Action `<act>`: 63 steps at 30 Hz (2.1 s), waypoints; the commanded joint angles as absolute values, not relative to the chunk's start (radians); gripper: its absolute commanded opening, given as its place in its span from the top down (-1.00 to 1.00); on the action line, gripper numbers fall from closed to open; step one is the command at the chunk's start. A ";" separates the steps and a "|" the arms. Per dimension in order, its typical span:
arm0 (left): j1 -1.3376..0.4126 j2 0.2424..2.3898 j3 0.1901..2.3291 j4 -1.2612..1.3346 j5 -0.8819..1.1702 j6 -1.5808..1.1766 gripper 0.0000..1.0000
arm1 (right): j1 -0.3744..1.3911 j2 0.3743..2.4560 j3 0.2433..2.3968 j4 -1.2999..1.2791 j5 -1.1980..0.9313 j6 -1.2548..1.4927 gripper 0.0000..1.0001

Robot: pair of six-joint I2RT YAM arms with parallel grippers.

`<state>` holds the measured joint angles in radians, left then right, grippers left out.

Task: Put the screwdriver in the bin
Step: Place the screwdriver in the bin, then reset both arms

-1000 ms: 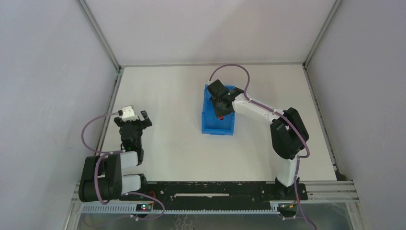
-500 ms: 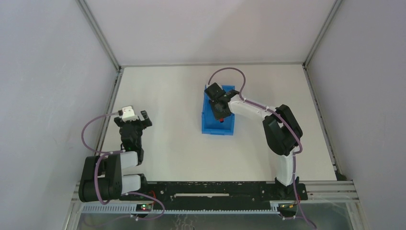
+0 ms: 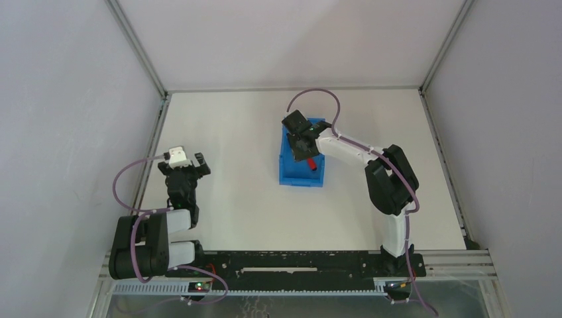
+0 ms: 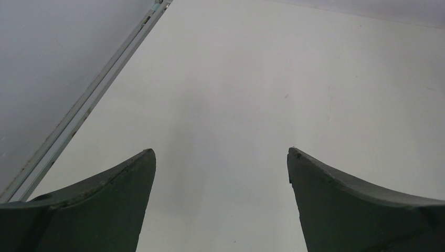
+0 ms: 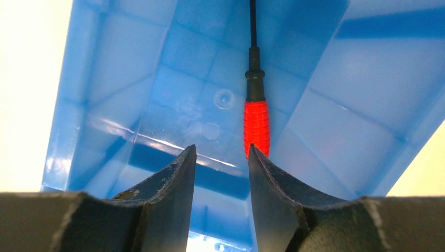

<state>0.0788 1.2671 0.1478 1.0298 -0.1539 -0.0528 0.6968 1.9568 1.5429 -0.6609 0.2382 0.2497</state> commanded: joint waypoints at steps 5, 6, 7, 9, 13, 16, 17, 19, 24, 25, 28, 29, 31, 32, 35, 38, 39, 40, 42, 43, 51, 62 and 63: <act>0.072 1.257 0.189 1.058 -0.165 -0.037 -1.00 | 0.718 1.897 1.633 -0.689 0.313 0.312 -0.13; 0.072 1.256 0.189 1.058 -0.165 -0.036 -1.00 | 0.719 1.886 1.642 -0.696 0.320 0.317 -0.16; 0.072 1.257 0.189 1.058 -0.165 -0.036 -1.00 | 0.721 1.877 1.650 -0.701 0.326 0.317 -0.18; 0.072 1.256 0.189 1.058 -0.165 -0.037 -1.00 | 0.725 1.858 1.665 -0.710 0.341 0.319 -0.40; 0.072 1.257 0.189 1.058 -0.165 -0.037 -1.00 | 0.726 1.824 1.691 -0.735 0.360 0.316 -0.96; 0.073 1.257 0.189 1.058 -0.165 -0.036 -1.00 | 0.726 1.805 1.707 -0.755 0.376 0.316 -0.99; 0.073 1.257 0.189 1.058 -0.165 -0.037 -1.00 | 0.726 1.798 1.710 -0.763 0.383 0.316 -0.99; 0.073 1.257 0.189 1.058 -0.165 -0.037 -1.00 | 0.726 1.779 1.710 -0.774 0.396 0.318 -0.99; 0.072 1.257 0.189 1.058 -0.165 -0.037 -1.00 | 0.702 1.741 1.700 -0.817 0.413 0.328 -0.99; 0.072 1.257 0.189 1.058 -0.165 -0.037 -1.00 | 0.692 1.727 1.691 -0.824 0.413 0.328 -0.99; 0.071 1.257 0.189 1.058 -0.164 -0.036 -1.00 | 0.661 1.686 1.654 -0.829 0.404 0.321 -0.99; 0.072 1.256 0.189 1.058 -0.164 -0.037 -1.00 | 0.648 1.670 1.638 -0.830 0.400 0.320 -0.99; 0.072 1.257 0.188 1.058 -0.165 -0.036 -1.00 | 0.619 1.632 1.598 -0.827 0.398 0.314 -0.99; 0.072 1.257 0.189 1.058 -0.165 -0.036 -1.00 | 0.601 1.614 1.577 -0.827 0.390 0.311 -0.99; 0.072 1.257 0.189 1.058 -0.164 -0.036 -1.00 | 0.532 1.555 1.511 -0.815 0.339 0.291 -0.99; 0.072 1.257 0.189 1.058 -0.166 -0.037 -1.00 | 0.456 1.501 1.445 -0.805 0.298 0.256 -0.99; 0.072 1.257 0.189 1.058 -0.165 -0.037 -1.00 | 0.422 1.485 1.427 -0.804 0.289 0.243 -0.99; 0.072 1.258 0.189 1.058 -0.165 -0.036 -1.00 | 0.398 1.470 1.411 -0.806 0.282 0.237 -0.99; 0.072 1.257 0.189 1.057 -0.166 -0.036 -1.00 | 0.347 1.441 1.382 -0.808 0.267 0.219 -0.99; 0.072 1.257 0.189 1.058 -0.164 -0.036 -1.00 | 0.318 1.425 1.366 -0.805 0.260 0.208 -0.99; 0.071 1.257 0.190 1.058 -0.166 -0.036 -1.00 | 0.122 1.333 1.273 -0.788 0.145 0.146 -0.99; 0.072 1.258 0.189 1.058 -0.165 -0.036 -1.00 | 0.041 1.338 1.243 -0.754 0.125 0.103 -0.99; 0.072 1.257 0.189 1.057 -0.165 -0.037 -1.00 | 0.041 1.337 1.238 -0.740 0.127 0.107 -0.99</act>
